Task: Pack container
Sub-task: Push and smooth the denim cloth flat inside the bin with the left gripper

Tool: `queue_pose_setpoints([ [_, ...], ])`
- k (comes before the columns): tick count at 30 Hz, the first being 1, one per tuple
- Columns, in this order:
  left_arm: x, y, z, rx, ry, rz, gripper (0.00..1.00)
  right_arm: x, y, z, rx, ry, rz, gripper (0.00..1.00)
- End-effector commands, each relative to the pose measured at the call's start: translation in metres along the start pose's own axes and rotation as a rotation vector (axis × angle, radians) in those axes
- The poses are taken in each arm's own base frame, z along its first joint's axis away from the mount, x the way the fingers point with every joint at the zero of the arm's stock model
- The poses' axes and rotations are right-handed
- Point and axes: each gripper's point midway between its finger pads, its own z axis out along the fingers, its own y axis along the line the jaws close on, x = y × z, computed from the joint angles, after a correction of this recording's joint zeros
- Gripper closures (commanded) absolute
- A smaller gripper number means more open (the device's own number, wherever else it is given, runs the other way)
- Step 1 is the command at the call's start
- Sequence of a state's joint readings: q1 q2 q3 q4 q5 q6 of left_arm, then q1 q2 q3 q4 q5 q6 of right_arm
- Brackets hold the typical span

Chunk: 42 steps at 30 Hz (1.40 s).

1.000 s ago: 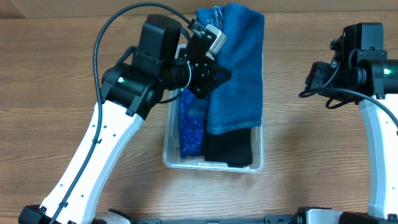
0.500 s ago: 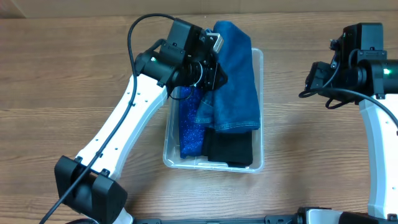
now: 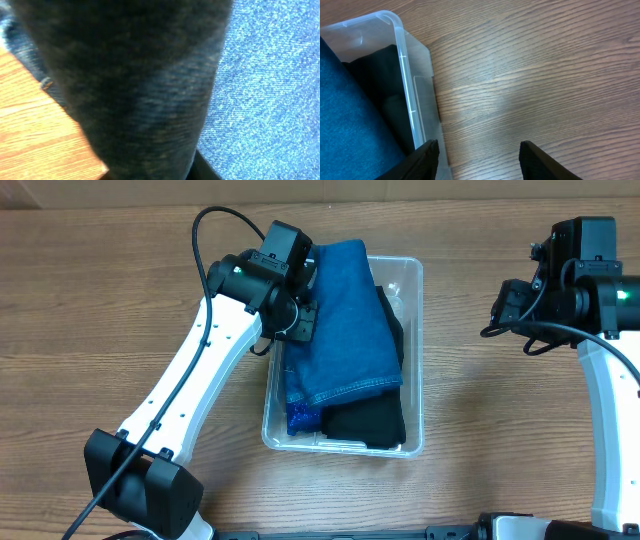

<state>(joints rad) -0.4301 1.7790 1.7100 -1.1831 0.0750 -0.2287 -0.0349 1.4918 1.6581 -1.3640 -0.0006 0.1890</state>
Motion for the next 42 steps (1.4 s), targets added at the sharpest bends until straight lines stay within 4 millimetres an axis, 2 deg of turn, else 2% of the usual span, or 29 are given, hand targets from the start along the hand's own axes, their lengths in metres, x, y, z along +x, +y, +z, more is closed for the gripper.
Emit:
queue_pose_setpoints([
  [1,-0.015,0.010,-0.013,-0.049,-0.068,0.051,0.92,0.001,0.000,0.000,-0.001,0.000,-0.004,0.44],
  [4,-0.020,-0.004,-0.013,0.028,-0.087,0.074,0.93,0.001,0.000,0.000,-0.001,0.000,-0.004,0.44],
  [8,-0.023,-0.006,-0.014,0.039,-0.101,0.080,0.96,0.001,0.000,0.000,-0.001,0.001,-0.003,0.44],
  [13,-0.022,-0.003,-0.010,0.021,-0.088,0.099,0.96,0.001,0.000,0.000,-0.001,0.001,-0.003,0.44],
  [16,-0.020,0.010,-0.009,-0.052,-0.079,0.096,0.96,0.001,0.000,0.000,0.000,0.003,-0.003,0.44],
  [20,-0.020,0.010,-0.009,-0.052,-0.078,0.188,0.96,0.001,0.000,0.000,0.000,0.003,-0.004,0.44],
  [23,-0.009,-0.013,-0.008,0.084,-0.044,0.402,0.96,0.002,0.000,0.000,0.000,0.004,-0.003,0.44],
  [26,-0.005,-0.027,-0.013,0.160,-0.045,0.389,0.96,0.001,0.000,0.000,0.000,0.004,-0.004,0.44],
  [28,-0.007,-0.046,-0.029,0.257,-0.081,0.383,0.96,0.001,0.000,0.000,0.000,0.003,-0.004,0.44],
  [31,-0.011,-0.080,-0.073,0.445,-0.175,0.417,0.96,0.001,0.000,0.000,0.000,0.003,-0.004,0.44],
  [34,-0.017,-0.095,-0.116,0.526,-0.287,0.396,0.96,0.001,0.000,0.000,0.000,0.004,-0.004,0.44],
  [37,-0.013,-0.109,-0.161,0.621,-0.381,0.383,0.96,0.001,0.000,0.000,0.000,0.004,-0.004,0.44],
  [39,-0.010,-0.117,-0.178,0.692,-0.394,0.356,0.96,0.001,0.000,0.000,0.000,0.004,-0.004,0.44],
  [42,-0.008,-0.129,-0.188,0.784,-0.385,0.342,0.96,0.002,0.000,0.000,0.000,0.004,-0.004,0.44],
])
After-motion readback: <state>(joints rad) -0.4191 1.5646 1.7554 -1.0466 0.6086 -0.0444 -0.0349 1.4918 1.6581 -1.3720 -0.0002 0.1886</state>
